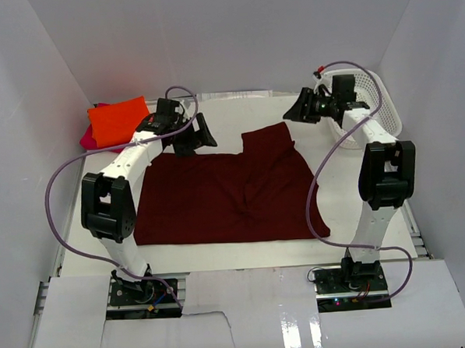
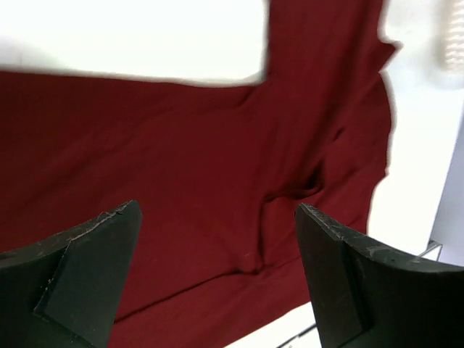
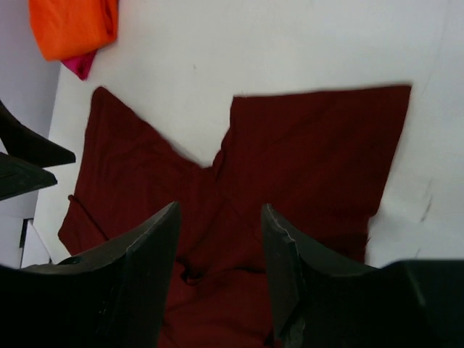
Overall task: Fold and stack the t-shirts
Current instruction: Grap the side of the flattened tshirt furthest away from the robot with both arms
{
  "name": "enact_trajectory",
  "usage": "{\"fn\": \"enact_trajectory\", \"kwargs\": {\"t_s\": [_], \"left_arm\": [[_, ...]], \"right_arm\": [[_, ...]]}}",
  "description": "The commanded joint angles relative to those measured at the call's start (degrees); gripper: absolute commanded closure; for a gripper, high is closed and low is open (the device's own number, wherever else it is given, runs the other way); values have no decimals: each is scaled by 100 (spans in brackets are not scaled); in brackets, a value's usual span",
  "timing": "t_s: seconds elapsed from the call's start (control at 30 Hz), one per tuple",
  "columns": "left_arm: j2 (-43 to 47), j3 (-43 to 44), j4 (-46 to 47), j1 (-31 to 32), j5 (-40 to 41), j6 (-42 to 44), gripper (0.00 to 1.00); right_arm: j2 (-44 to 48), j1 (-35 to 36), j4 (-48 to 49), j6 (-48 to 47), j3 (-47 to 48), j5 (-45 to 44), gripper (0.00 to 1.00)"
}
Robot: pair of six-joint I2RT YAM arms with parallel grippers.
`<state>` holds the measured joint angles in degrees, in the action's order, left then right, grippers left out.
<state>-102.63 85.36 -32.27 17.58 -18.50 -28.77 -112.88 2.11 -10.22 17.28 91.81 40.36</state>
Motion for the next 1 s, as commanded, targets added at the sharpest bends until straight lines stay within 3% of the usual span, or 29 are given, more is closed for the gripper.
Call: {"fn": "enact_trajectory", "kwargs": {"t_s": [0.0,0.17,0.3,0.53,0.7,0.97], "left_arm": [[112,-160,-25,70,-83,74,2],[-47,-423,115,70,-294,56,2],[-64,-678,230,70,-321,100,2],[-187,-933,344,70,-347,162,2],[-257,-978,353,70,-286,188,2],[-337,-907,187,70,-154,258,2]], "right_arm": [[292,325,-1042,-233,-977,-710,46],[968,588,-851,-155,-2436,-1029,46],[1232,606,-763,-111,-3088,-1319,47],[1400,606,-780,-58,-3591,-1873,49],[1234,598,-1078,30,-3784,-2576,55],[1365,571,-1447,258,-3908,-3586,56]]}}
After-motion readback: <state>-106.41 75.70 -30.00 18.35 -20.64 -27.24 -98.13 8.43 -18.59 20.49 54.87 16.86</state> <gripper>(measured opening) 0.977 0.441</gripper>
